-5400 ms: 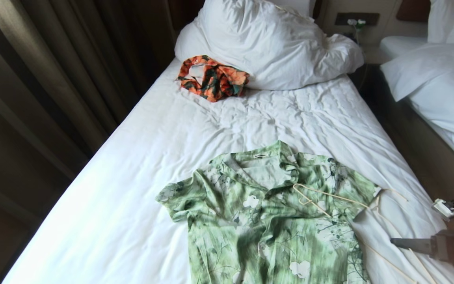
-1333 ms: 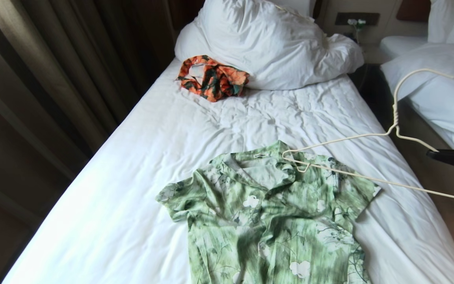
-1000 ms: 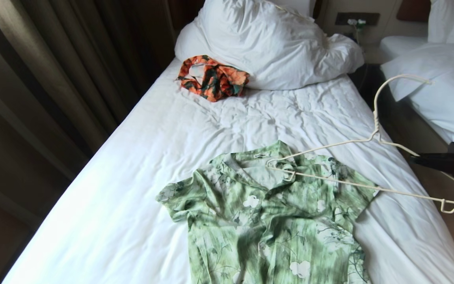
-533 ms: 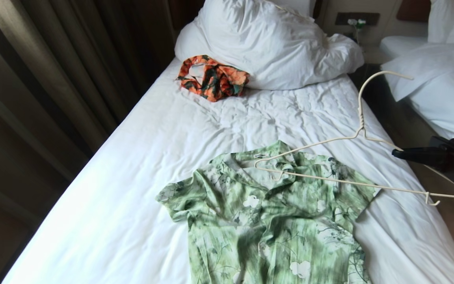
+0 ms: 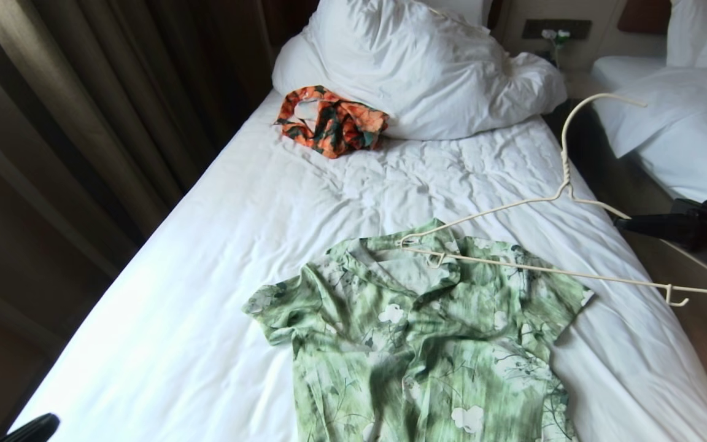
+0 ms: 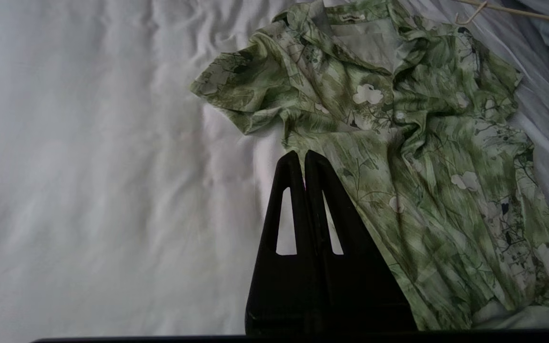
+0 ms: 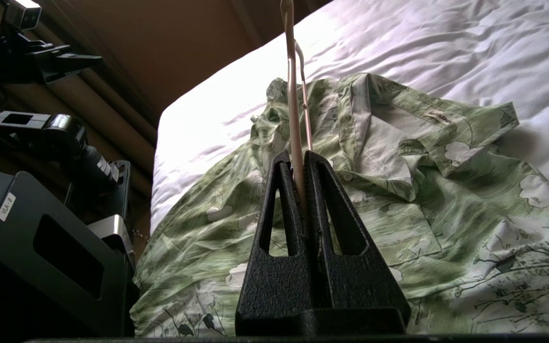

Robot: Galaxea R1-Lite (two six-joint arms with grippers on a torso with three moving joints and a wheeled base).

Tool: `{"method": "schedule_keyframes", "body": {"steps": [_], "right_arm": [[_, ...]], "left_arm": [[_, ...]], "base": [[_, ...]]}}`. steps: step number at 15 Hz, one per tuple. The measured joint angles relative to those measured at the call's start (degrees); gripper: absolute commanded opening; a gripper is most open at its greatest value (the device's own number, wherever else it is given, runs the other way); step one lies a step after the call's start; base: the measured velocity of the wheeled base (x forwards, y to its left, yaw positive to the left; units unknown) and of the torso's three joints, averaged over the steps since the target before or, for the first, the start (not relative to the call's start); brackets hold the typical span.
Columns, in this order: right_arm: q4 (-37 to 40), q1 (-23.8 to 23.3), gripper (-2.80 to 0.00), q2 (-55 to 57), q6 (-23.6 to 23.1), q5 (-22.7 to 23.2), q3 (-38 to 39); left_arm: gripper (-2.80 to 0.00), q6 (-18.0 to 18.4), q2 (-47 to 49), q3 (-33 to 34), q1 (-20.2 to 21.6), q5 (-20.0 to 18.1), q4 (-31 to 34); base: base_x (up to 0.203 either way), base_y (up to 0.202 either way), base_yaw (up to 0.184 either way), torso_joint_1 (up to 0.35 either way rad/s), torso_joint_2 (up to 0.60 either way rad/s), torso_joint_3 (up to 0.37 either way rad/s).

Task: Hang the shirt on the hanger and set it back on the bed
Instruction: Lift the shirt and hanger

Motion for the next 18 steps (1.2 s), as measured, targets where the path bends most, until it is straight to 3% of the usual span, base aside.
{"method": "schedule_keyframes", "body": {"steps": [5, 8, 10, 12, 16, 17, 18], "right_arm": [[-0.1, -2.5, -2.8, 0.2, 3.5, 0.0, -3.0], [-0.2, -5.0, -2.8, 0.4, 6.7, 0.0, -5.2], [-0.3, -6.4, -2.8, 0.7, 7.0, 0.0, -5.7], [-0.4, -7.2, -2.8, 1.3, 7.0, 0.0, -6.0], [-0.4, -7.5, -2.8, 2.0, 7.0, 0.0, -6.0], [-0.4, -7.5, -2.8, 2.0, 7.0, 0.0, -6.0], [-0.4, -7.5, -2.8, 2.0, 7.0, 0.0, -6.0]], "left_arm": [[-2.8, -3.6, 31.1, -4.2, -6.6, -8.6, -13.8], [-2.8, -5.6, 51.7, -9.5, -11.8, -10.5, -24.8], [-2.8, -7.4, 63.8, -17.8, -15.3, -10.2, -30.1], [-2.8, -8.6, 73.0, -26.9, -18.1, -9.1, -31.3], [-2.8, -10.1, 85.7, -41.2, -22.4, -6.6, -27.6], [0.0, -10.3, 88.1, -43.3, -23.0, -5.8, -27.4], [0.0, -10.3, 90.3, -45.3, -23.3, -4.7, -27.4]], "base": [[0.0, 0.0, 0.0, 0.0, 0.0, 0.0], [0.0, 0.0, 0.0, 0.0, 0.0, 0.0], [0.0, 0.0, 0.0, 0.0, 0.0, 0.0], [0.0, 0.0, 0.0, 0.0, 0.0, 0.0], [0.0, 0.0, 0.0, 0.0, 0.0, 0.0], [0.0, 0.0, 0.0, 0.0, 0.0, 0.0], [0.0, 0.0, 0.0, 0.0, 0.0, 0.0]]}}
